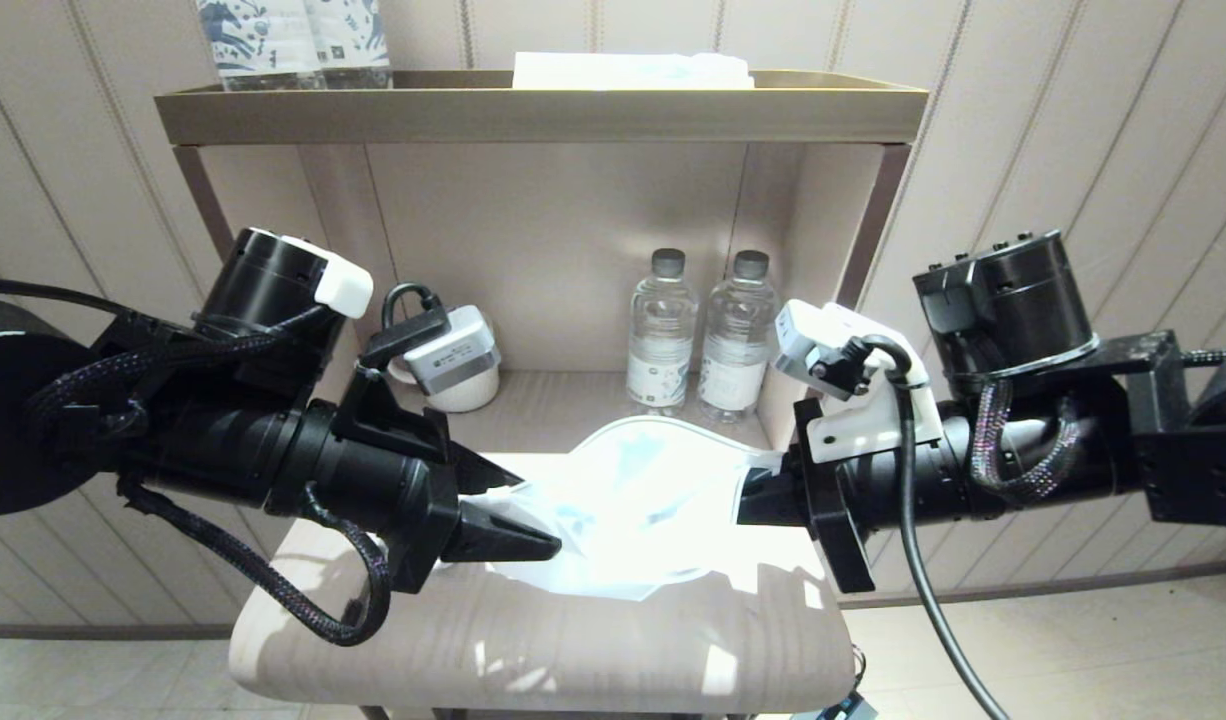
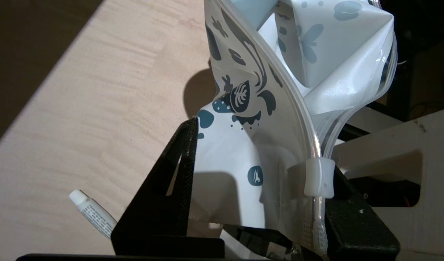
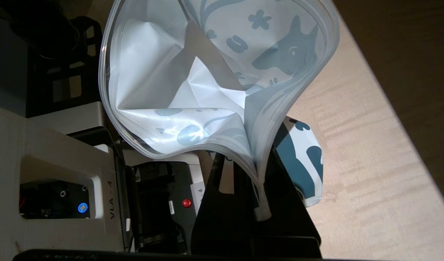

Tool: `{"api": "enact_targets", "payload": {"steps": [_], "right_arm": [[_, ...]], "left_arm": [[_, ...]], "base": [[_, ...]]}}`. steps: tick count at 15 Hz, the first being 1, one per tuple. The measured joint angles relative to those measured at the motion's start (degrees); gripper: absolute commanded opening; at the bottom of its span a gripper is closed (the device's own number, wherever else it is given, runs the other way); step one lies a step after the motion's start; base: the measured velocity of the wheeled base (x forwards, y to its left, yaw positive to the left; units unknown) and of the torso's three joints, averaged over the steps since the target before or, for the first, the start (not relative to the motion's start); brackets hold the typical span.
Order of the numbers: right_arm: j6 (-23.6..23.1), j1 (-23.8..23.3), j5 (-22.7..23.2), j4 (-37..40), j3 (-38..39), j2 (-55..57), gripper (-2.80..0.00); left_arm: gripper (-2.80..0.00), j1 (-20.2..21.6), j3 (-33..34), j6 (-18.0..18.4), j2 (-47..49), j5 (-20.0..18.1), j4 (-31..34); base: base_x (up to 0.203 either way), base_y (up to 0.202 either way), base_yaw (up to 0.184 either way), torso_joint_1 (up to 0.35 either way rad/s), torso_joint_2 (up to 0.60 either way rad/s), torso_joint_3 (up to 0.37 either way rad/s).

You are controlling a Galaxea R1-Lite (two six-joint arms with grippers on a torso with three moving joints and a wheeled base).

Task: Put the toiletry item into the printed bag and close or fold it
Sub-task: Pick up a toothbrush

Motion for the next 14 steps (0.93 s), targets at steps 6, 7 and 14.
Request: {"api": "enact_targets", "payload": {"steps": [6, 7, 14], "right_arm": [[0.0, -0.4, 0.0, 0.0, -0.6, -0.1, -2.80], [0.0, -0.5, 0.0, -0.1, -0.7, -0.1, -2.80], [0.0, -4.0, 0.1, 0.0, -2.4, -0.4, -2.80]], "left_arm": [[0.00, 3.1, 3.2, 0.5, -2.3, 0.9, 0.0], [0.00, 4.0, 3.4, 0.5, -2.7, 0.9, 0.1], [0.00, 8.9, 6.6, 0.1, -7.1, 1.9, 0.6]], "base": [[0.000, 0.000, 0.000, 0.000, 0.00, 0.000], [0.000, 0.000, 0.000, 0.000, 0.00, 0.000], [0.000, 0.000, 0.000, 0.000, 0.00, 0.000]]}}
